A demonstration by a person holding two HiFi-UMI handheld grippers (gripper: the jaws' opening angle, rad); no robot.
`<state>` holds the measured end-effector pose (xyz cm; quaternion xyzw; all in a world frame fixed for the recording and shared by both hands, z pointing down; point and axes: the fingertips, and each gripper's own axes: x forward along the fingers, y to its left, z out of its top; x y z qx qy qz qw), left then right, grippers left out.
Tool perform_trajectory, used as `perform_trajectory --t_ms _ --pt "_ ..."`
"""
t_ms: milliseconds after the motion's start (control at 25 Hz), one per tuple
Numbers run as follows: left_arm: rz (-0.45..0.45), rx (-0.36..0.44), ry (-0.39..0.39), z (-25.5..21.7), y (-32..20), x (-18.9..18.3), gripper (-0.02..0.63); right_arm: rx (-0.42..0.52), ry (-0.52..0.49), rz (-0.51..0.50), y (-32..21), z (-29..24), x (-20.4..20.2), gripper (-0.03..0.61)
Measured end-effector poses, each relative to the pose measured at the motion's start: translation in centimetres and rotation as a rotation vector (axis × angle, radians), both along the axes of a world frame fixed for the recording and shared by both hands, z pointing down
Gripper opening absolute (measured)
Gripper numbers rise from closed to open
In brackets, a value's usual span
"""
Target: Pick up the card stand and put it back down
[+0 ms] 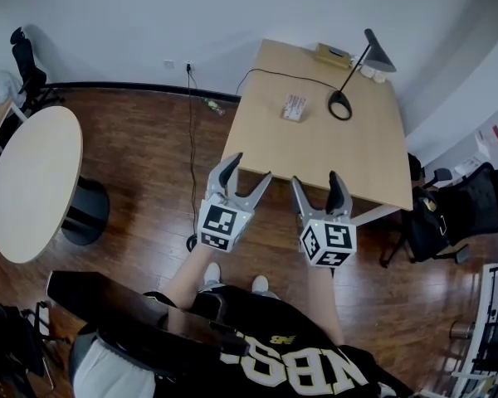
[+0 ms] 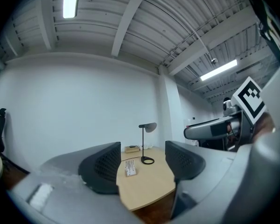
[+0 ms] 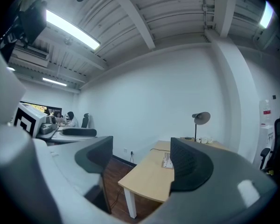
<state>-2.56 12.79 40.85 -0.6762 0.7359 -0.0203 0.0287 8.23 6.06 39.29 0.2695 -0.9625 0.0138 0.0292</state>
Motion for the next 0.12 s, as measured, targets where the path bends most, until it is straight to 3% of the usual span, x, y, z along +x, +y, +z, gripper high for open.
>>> perform_trajectory --t_ms 120 --pt "0.005 -0.008 0.014 0.67 0.17 0.2 0.301 -0.001 0.002 0.004 0.16 0.26 0.29 0.39"
